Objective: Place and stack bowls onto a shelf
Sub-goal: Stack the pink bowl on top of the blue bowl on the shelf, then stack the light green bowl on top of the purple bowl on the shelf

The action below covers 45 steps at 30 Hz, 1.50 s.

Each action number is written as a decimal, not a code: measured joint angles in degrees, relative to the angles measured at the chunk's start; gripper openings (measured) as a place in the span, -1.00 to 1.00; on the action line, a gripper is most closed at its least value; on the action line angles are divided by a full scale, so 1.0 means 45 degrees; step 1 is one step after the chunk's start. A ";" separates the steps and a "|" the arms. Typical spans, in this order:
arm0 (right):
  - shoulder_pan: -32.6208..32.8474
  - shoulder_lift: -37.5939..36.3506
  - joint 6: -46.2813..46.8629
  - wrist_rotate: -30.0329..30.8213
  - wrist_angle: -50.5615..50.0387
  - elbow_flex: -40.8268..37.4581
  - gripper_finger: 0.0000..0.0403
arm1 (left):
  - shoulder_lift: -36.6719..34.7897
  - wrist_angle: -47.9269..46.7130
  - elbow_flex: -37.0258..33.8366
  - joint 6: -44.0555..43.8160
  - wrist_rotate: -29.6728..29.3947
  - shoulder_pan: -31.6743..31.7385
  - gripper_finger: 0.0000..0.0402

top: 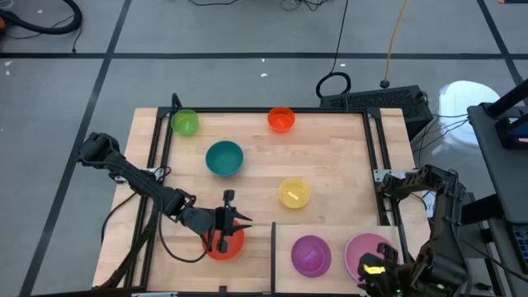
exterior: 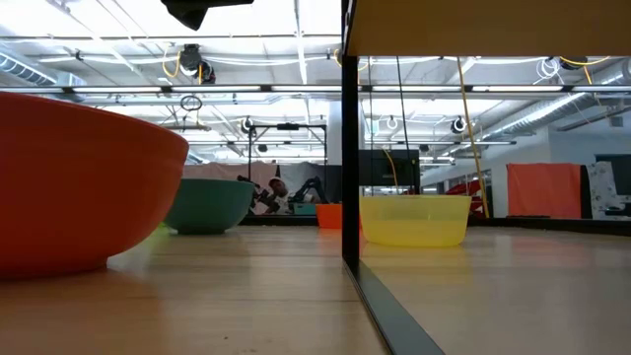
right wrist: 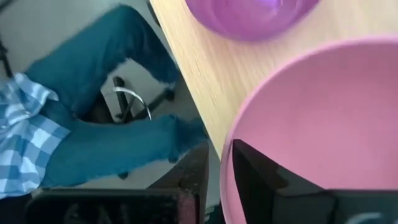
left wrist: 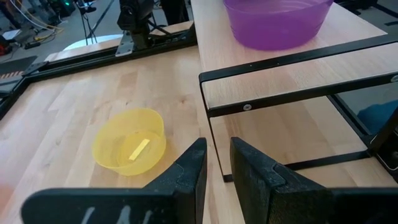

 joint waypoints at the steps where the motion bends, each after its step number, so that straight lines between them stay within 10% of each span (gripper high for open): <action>1: 0.0174 -0.0096 -0.0105 0.0398 -0.0014 0.0000 -0.66 | 0.0000 0.0000 0.0000 -0.0005 0.0000 0.0000 -0.62; 30: 0.2465 -0.0903 0.0254 0.4300 0.0825 -0.2297 -1.00 | 0.0000 0.0003 0.0000 -0.0264 -0.0005 0.0010 -0.62; 45: 0.0393 -0.1446 -0.5243 1.0223 0.1546 -0.2556 -1.00 | 0.0000 -0.0725 0.0000 -0.1016 -0.0399 0.1041 -0.62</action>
